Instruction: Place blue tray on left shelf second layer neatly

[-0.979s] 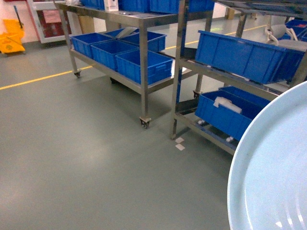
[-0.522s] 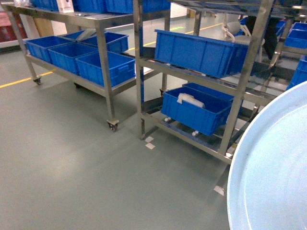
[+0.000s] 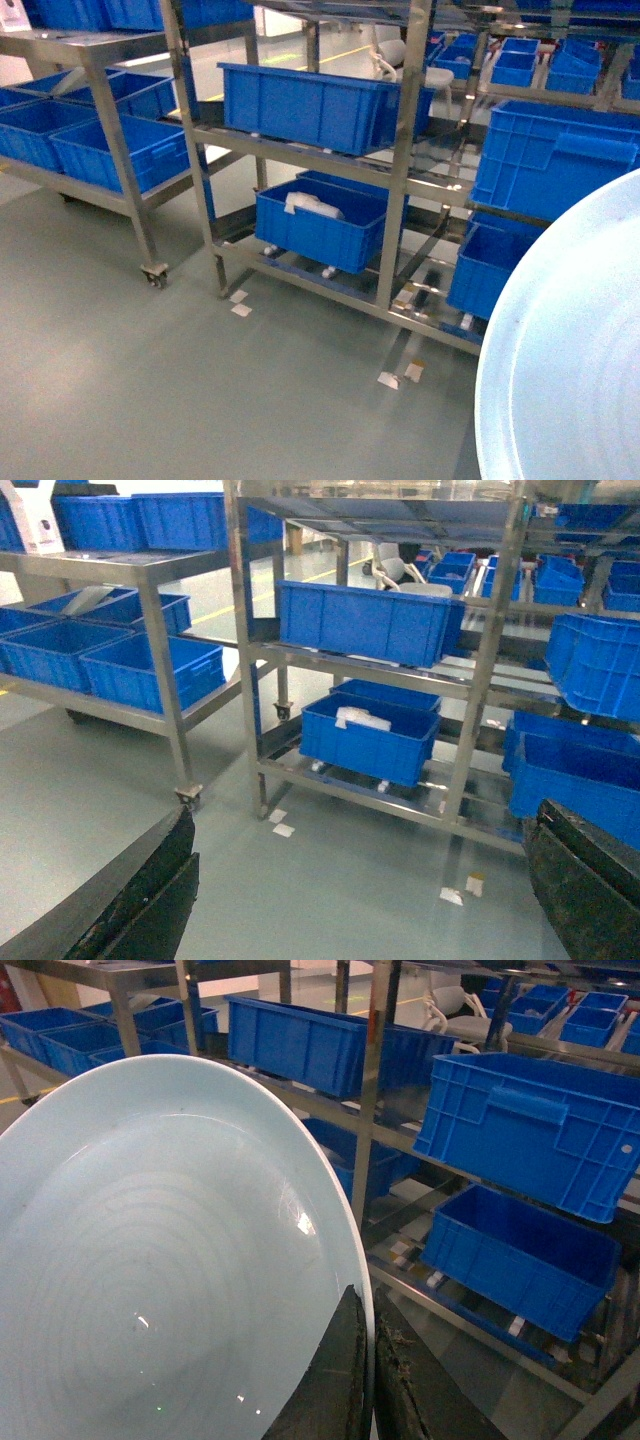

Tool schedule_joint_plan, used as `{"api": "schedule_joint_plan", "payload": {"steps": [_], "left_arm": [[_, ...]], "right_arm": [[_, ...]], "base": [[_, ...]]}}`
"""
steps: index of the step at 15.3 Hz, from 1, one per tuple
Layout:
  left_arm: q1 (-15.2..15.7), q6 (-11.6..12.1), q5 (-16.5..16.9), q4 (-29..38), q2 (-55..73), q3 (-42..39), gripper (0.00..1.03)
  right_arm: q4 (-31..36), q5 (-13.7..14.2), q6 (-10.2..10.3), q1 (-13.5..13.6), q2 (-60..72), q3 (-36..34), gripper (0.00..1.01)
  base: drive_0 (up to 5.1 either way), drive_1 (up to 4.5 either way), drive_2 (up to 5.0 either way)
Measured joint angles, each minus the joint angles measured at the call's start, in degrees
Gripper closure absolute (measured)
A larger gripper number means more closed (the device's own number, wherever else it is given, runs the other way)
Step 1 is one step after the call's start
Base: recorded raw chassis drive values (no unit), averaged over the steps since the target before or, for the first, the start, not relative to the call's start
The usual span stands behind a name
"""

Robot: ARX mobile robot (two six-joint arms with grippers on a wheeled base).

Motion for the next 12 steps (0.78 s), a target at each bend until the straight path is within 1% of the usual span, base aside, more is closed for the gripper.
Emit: {"api": "schedule_joint_plan", "payload": {"steps": [12], "left_arm": [[0.0, 0.0, 0.0, 0.0, 0.0, 0.0, 0.05]], "right_arm": [[0.0, 0.0, 0.0, 0.0, 0.0, 0.0, 0.99]], "base": [[-1.6, -1.56, -1.6]]}}
